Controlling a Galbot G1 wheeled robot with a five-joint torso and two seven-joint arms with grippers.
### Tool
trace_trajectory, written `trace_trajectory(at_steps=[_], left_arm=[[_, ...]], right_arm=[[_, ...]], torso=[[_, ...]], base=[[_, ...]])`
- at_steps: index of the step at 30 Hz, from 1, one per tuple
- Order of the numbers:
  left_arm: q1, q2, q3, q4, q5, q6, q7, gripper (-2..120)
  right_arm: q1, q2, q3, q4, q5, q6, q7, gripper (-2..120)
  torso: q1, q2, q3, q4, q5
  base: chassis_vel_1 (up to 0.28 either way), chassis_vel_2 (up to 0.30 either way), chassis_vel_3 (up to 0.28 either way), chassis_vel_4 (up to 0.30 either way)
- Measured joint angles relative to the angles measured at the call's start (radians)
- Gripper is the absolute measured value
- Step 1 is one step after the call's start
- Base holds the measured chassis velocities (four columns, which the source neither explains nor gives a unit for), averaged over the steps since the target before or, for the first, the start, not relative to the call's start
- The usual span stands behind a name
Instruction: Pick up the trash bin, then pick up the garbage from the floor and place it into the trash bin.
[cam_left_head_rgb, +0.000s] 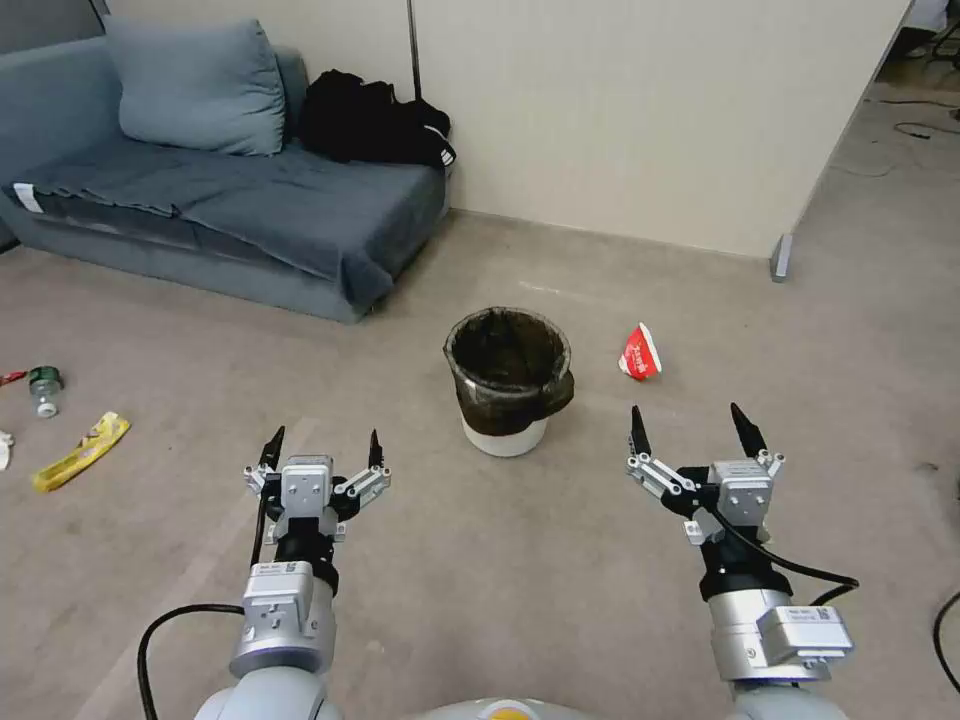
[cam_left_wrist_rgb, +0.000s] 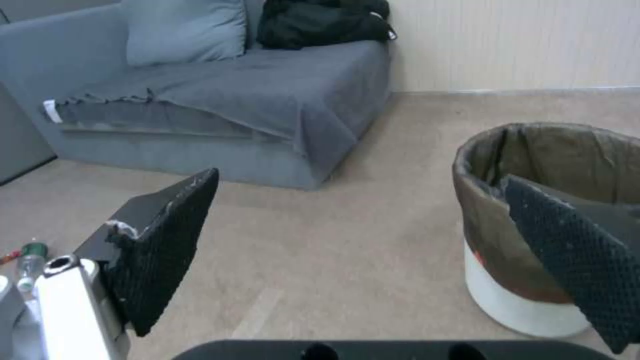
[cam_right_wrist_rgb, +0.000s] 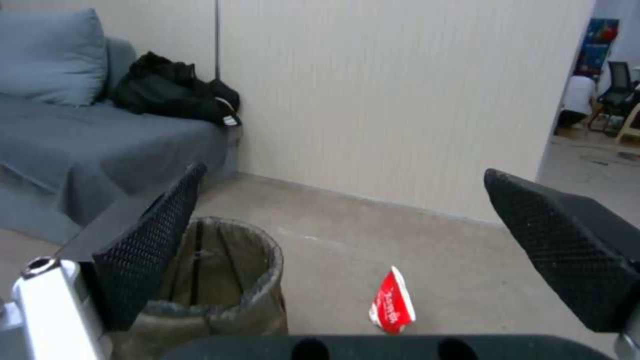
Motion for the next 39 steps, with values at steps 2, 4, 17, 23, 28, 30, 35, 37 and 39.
trace_trajectory(at_steps=[2,4,17,23,28,30,35,37,39], left_arm=[[0.0,-0.001,0.002,0.001,0.001,0.0,0.0,100],[-0.001,-0.001,0.002,0.002,0.002,0.0,0.0,100],[0.0,-0.002,0.006,0.003,0.006,-0.002,0.0,100],[0.0,-0.002,0.007,0.006,0.007,-0.003,0.0,100],[0.0,0.0,0.008,0.006,0.007,-0.003,0.0,100],[0.001,0.002,0.009,0.006,0.006,-0.003,0.0,100],[0.0,0.011,0.017,0.006,0.002,-0.003,0.0,100],[-0.003,0.014,0.018,0.006,-0.009,-0.003,0.006,100],[-0.016,0.021,0.018,0.006,-0.048,-0.002,0.028,100]], right_arm=[[0.0,0.0,0.0,0.0,0.0,0.0,-0.001,100],[0.0,0.0,0.0,0.0,0.0,0.0,0.0,100],[0.0,0.0,0.001,-0.002,-0.004,0.003,-0.003,100],[0.002,0.0,0.001,-0.008,-0.012,0.019,-0.003,100],[0.003,0.0,0.0,-0.017,-0.02,0.051,-0.007,100],[0.003,0.0,0.0,-0.02,-0.023,0.065,-0.01,100],[0.002,0.0,-0.001,-0.022,-0.025,0.073,-0.012,100],[0.001,0.0,-0.002,-0.022,-0.025,0.076,-0.015,100],[0.0,0.0,-0.003,-0.022,-0.025,0.08,-0.017,100]], torso=[[0.0,0.0,0.0,0.0,-0.0002],[0.0,0.0,0.0,0.0001,0.0],[0.0,0.0,0.0,0.0001,-0.0002],[0.0,0.0,0.0,-0.0001,0.0001],[0.0,0.0,0.0,0.0,0.0],[0.0,0.0,0.0,0.0,-0.0001],[0.0,0.0,0.0,0.0,0.0],[0.0,0.0,0.0,0.0,-0.0001],[0.0,0.0,0.0,0.0,0.0]], base=[[-0.142,0.139,0.134,-0.137],[-0.148,0.131,0.132,-0.129],[-0.138,0.127,0.138,-0.145],[-0.131,0.122,0.13,-0.135],[-0.069,0.065,0.077,-0.066],[0.0,0.0,0.0,0.0],[0.0,0.0,0.0,0.0],[0.0,0.0,0.0,0.0],[0.0,0.0,0.0,0.0]])
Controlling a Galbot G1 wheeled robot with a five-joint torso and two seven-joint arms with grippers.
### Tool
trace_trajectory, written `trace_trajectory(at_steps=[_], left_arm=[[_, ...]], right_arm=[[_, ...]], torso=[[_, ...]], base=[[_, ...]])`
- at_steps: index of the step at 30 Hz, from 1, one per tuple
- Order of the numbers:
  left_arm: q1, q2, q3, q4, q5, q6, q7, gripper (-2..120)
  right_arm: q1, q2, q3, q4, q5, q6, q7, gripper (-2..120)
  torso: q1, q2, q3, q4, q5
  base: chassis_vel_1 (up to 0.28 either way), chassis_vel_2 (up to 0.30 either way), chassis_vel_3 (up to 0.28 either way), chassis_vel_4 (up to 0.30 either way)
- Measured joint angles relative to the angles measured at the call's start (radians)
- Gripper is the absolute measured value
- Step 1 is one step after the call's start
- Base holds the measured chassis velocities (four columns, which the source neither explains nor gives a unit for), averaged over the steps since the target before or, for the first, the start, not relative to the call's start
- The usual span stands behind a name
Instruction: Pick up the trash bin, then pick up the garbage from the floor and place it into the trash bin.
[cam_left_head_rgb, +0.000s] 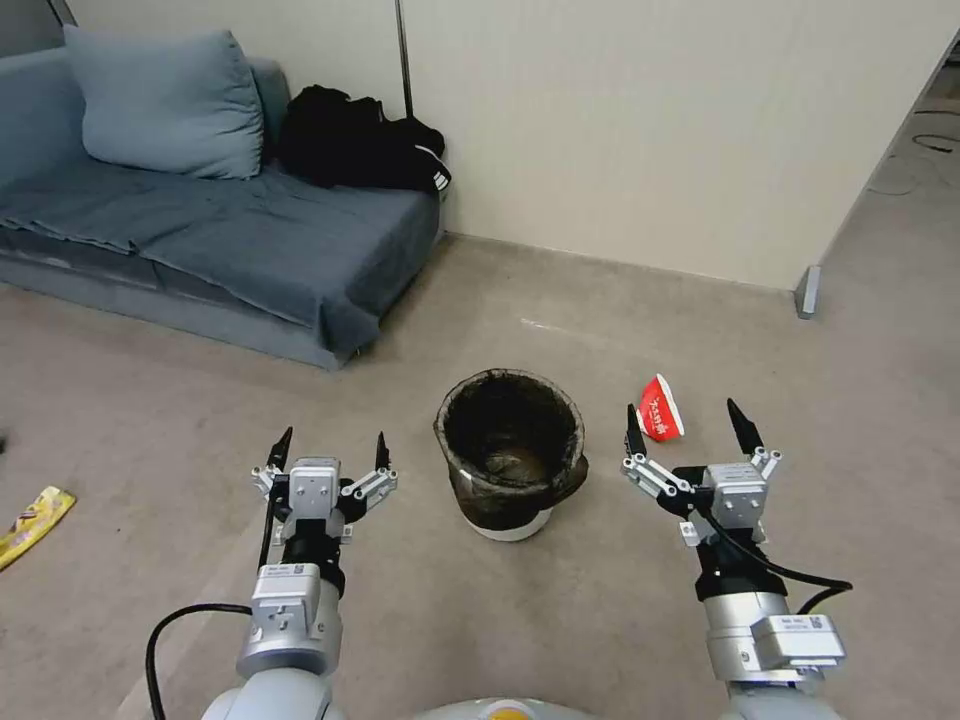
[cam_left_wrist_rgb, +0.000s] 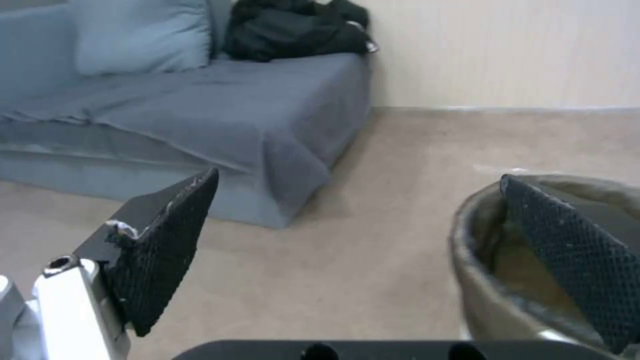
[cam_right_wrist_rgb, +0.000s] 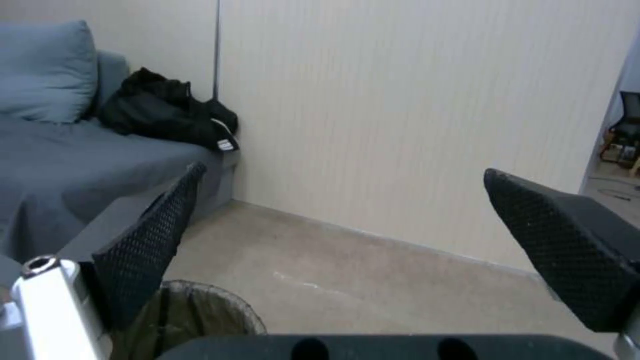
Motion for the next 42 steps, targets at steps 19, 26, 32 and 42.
trace_trajectory(at_steps=[19,26,32,42], left_arm=[[-0.445,0.23,-0.009,0.207,-0.678,0.117,0.138,100],[-0.569,0.224,0.034,0.332,-0.705,0.165,0.082,100],[-0.619,0.21,0.038,0.408,-0.698,0.208,0.011,100],[-0.672,0.2,0.068,0.514,-0.68,0.265,-0.079,100]], right_arm=[[-0.003,0.0,0.01,0.001,-0.023,0.034,-0.004,100],[0.002,0.0,0.019,-0.009,-0.031,0.033,-0.002,100],[0.003,0.0,0.02,-0.012,-0.032,0.032,-0.002,100],[0.013,0.0,0.007,-0.038,-0.019,0.032,-0.001,100]], torso=[[0.0,0.0,0.0,0.0,-0.0001],[0.0,0.0,0.0,-0.0002,-0.0001],[0.0,0.0,0.0,0.0001,0.0],[0.0,0.0,0.0,0.0001,0.0]], base=[[0.0,0.0,0.0,0.0],[0.0,0.0,0.0,0.0],[0.0,0.0,0.0,0.0],[0.0,0.0,0.0,0.0]])
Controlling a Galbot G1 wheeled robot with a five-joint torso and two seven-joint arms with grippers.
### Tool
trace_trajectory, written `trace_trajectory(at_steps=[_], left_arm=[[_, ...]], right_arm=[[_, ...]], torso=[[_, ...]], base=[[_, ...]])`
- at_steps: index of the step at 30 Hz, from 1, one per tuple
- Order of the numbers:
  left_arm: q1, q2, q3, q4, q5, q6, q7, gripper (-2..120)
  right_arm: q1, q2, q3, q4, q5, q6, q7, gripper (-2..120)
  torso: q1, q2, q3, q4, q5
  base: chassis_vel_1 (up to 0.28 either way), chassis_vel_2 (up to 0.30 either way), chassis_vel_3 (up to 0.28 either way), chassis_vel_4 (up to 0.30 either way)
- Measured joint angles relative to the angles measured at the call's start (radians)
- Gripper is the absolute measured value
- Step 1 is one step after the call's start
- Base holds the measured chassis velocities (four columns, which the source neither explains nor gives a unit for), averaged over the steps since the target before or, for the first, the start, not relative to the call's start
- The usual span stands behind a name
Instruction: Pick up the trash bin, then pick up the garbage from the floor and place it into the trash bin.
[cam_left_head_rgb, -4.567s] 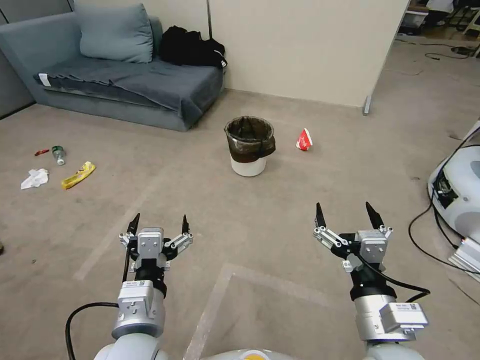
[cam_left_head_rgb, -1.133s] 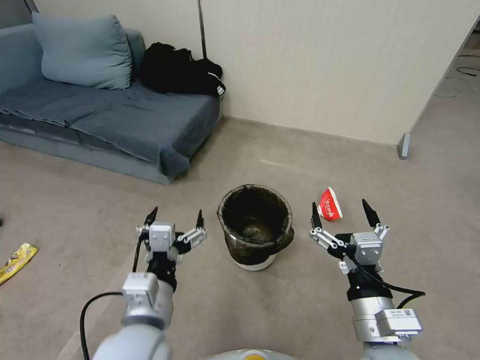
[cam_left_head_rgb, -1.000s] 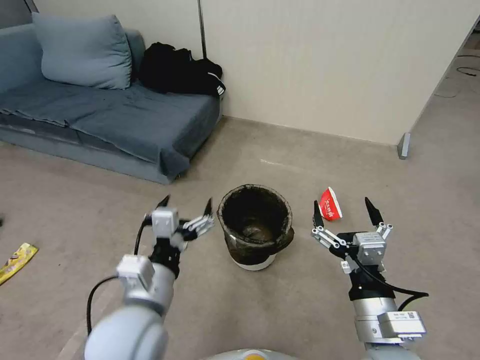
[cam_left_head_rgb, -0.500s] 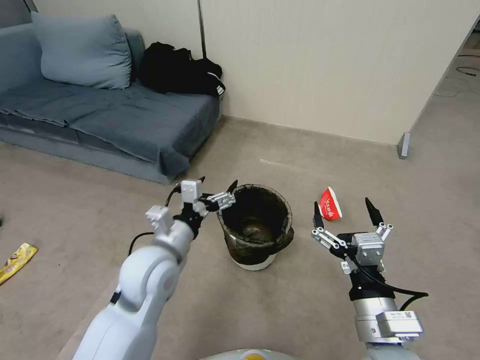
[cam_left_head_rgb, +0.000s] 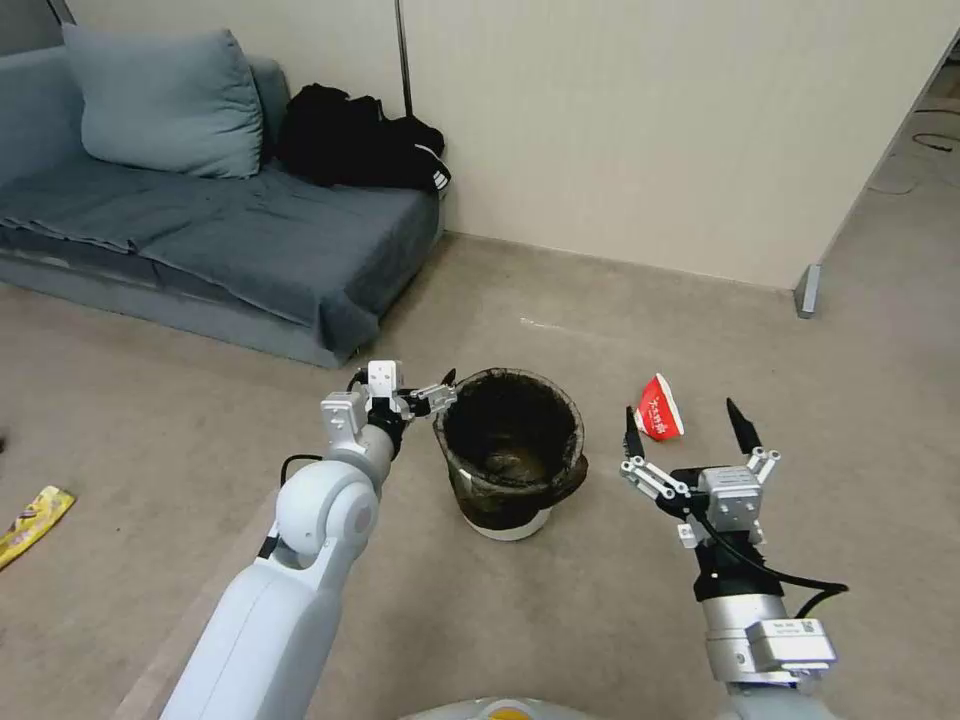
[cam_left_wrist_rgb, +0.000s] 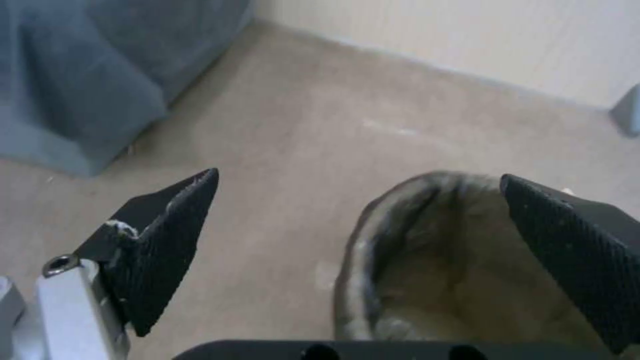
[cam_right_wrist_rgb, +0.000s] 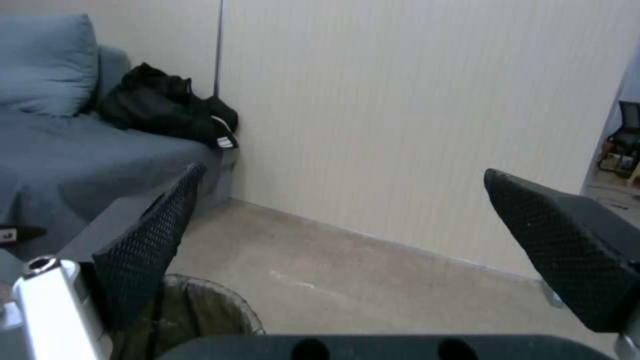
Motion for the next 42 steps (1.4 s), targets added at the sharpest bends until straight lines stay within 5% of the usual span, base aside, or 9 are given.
trace_trajectory(at_steps=[11,18,42], left_arm=[[-0.051,-0.01,0.042,0.074,-0.008,0.052,-0.048,100],[-0.101,-0.002,0.048,0.127,-0.054,0.173,-0.083,100],[-0.133,-0.02,0.128,0.224,-0.055,0.173,-0.052,99]], right_arm=[[0.0,0.0,-0.002,-0.002,0.0,0.0,0.0,100],[-0.001,0.0,-0.005,-0.003,-0.001,0.002,-0.001,100],[-0.002,0.0,-0.014,-0.009,-0.009,0.006,-0.004,100]], torso=[[0.0,0.0,0.0,-0.0002,0.0],[0.0,0.0,0.0,0.0,0.0],[0.0,0.0,0.0,-0.0001,0.0]], base=[[0.0,0.0,0.0,0.0],[0.0,0.0,0.0,0.0],[0.0,0.0,0.0,0.0]])
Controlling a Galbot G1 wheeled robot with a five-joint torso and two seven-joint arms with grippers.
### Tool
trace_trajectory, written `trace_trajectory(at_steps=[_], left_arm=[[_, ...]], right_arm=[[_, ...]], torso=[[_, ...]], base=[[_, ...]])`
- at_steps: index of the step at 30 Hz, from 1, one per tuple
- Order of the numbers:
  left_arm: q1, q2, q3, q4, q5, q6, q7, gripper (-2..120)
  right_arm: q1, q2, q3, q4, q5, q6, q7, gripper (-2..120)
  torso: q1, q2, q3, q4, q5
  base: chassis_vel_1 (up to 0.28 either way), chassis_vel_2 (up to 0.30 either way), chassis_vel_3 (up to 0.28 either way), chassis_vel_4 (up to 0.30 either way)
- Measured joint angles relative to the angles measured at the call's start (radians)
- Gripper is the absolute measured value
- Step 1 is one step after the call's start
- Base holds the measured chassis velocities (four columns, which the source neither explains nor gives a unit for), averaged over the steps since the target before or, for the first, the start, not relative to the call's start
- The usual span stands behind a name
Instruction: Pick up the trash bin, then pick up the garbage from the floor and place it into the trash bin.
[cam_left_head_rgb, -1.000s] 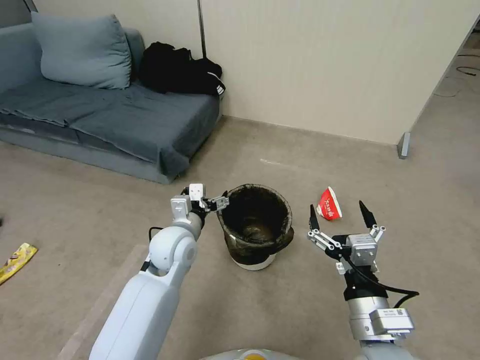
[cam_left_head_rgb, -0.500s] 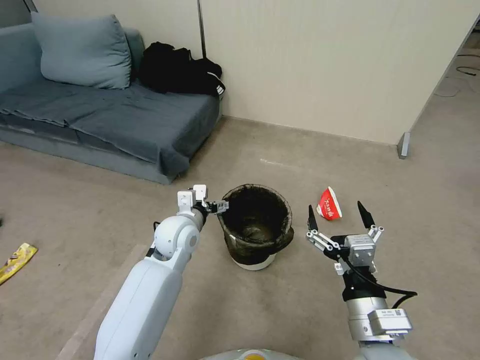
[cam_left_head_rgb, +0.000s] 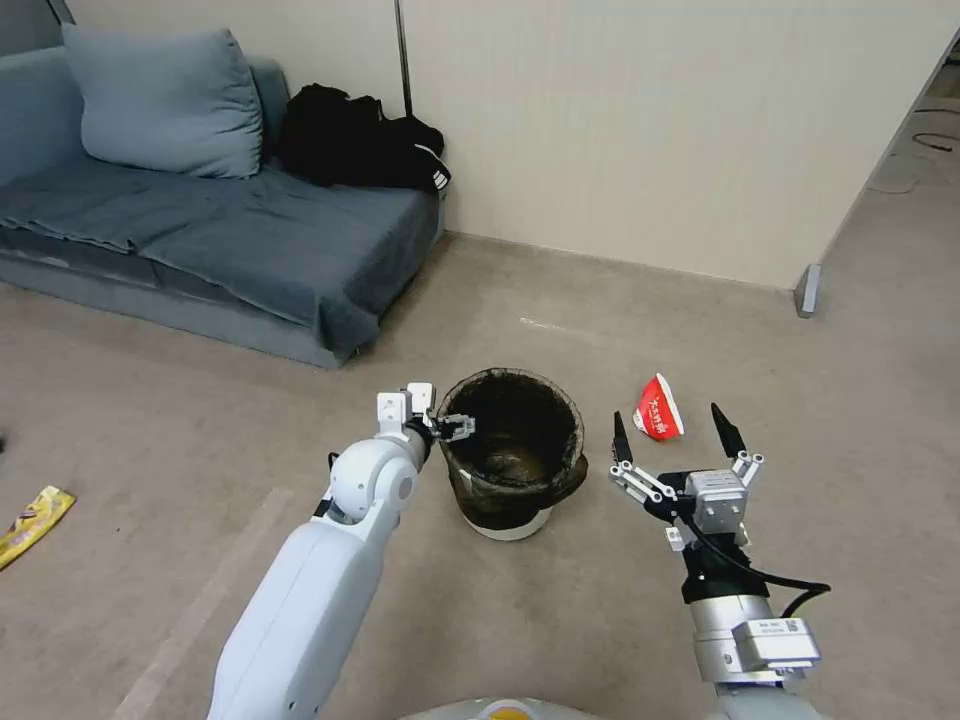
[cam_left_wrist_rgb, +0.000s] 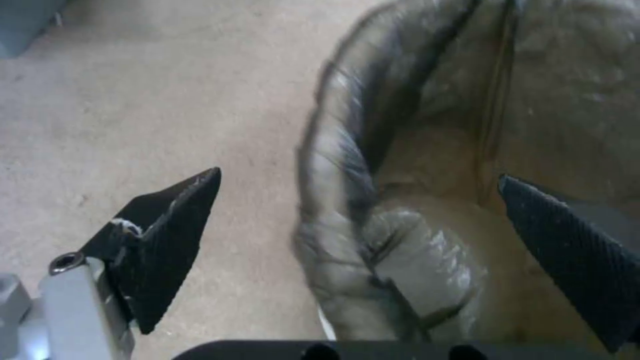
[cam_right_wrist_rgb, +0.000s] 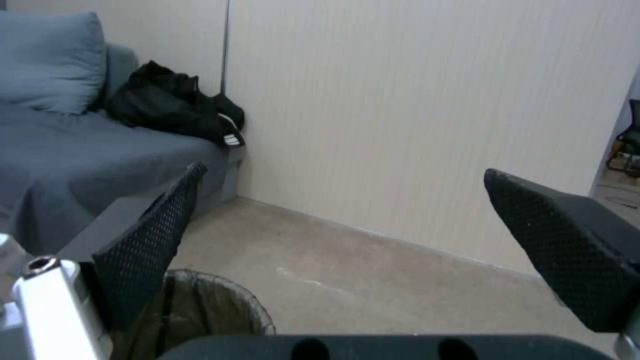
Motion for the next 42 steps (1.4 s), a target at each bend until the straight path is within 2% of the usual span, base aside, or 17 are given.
trace_trajectory(at_steps=[11,14,16,18,20,22,24,25,27,30,35,36,42], left_arm=[[-0.018,-0.012,0.01,0.075,0.013,-0.002,0.006,97],[-0.018,-0.021,0.002,0.086,0.011,-0.004,0.004,83],[-0.016,-0.023,0.002,0.086,0.007,-0.004,0.003,80],[-0.013,-0.026,0.0,0.087,0.003,-0.004,-0.003,70],[-0.01,-0.028,-0.001,0.087,0.002,-0.005,-0.006,66],[-0.006,-0.032,-0.003,0.087,0.001,-0.005,-0.009,56],[-0.005,-0.032,-0.003,0.087,0.001,-0.005,-0.009,54],[-0.004,-0.033,-0.004,0.086,0.001,-0.005,-0.01,46],[-0.002,-0.034,-0.004,0.086,0.001,-0.005,-0.011,41],[0.007,-0.034,-0.005,0.08,0.001,-0.005,-0.016,26],[0.013,-0.034,-0.006,0.078,0.001,-0.005,-0.018,15],[0.016,-0.036,-0.007,0.078,0.001,-0.005,-0.021,7],[0.023,-0.041,-0.007,0.077,0.003,-0.006,-0.025,3]], right_arm=[[0.0,0.0,-0.002,-0.001,-0.004,0.002,-0.001,100],[-0.002,0.0,-0.007,-0.005,-0.012,0.007,-0.003,100],[-0.002,0.0,-0.009,-0.007,-0.016,0.009,-0.005,100],[-0.003,0.0,-0.011,-0.009,-0.019,0.012,-0.005,100],[-0.003,0.0,-0.011,-0.009,-0.02,0.012,-0.006,100],[-0.003,0.0,-0.011,-0.009,-0.02,0.012,-0.006,100],[-0.003,0.0,-0.011,-0.009,-0.02,0.012,-0.006,100],[-0.003,0.0,-0.011,-0.009,-0.022,0.012,-0.006,100],[-0.003,0.0,-0.012,-0.01,-0.023,0.013,-0.006,100],[-0.003,0.0,-0.014,-0.01,-0.027,0.012,-0.003,100],[-0.004,0.0,-0.02,-0.009,-0.051,0.002,0.018,100],[-0.004,0.0,-0.026,-0.006,-0.074,-0.008,0.039,100],[-0.004,0.0,-0.025,-0.005,-0.083,-0.005,0.044,100]], torso=[[0.0,0.0,0.0,0.0001,0.0002],[0.0,0.0,0.0,0.0001,0.0003],[0.0,0.0,0.0,0.0002,0.0003],[0.0,0.0,0.0,0.0002,0.0002],[0.0,0.0,0.0,0.0002,0.0002],[0.0,0.0,0.0,0.0002,0.0002],[0.0,0.0,0.0,0.0001,0.0002],[0.0,0.0,0.0,0.0002,0.0002],[0.0,0.0,0.0,0.0002,0.0002],[0.0,0.0,0.0,0.0002,0.0001],[0.0,0.0,0.0,0.0001,0.0002],[0.0,0.0,0.0,0.0002,0.0002],[0.0,0.0,0.0,0.0001,0.0]], base=[[0.0,0.0,0.0,0.0],[0.0,0.0,0.0,0.0],[0.0,0.0,0.0,0.0],[0.0,0.0,0.0,0.0],[0.0,0.0,0.0,0.0],[0.0,0.0,0.0,0.0],[0.0,0.0,0.0,0.0],[0.0,0.0,0.0,0.0],[0.0,0.0,0.0,0.0],[0.0,0.0,0.0,0.0],[0.0,0.0,0.0,0.0],[0.0,0.0,0.0,0.0],[0.0,0.0,0.0,0.0]])
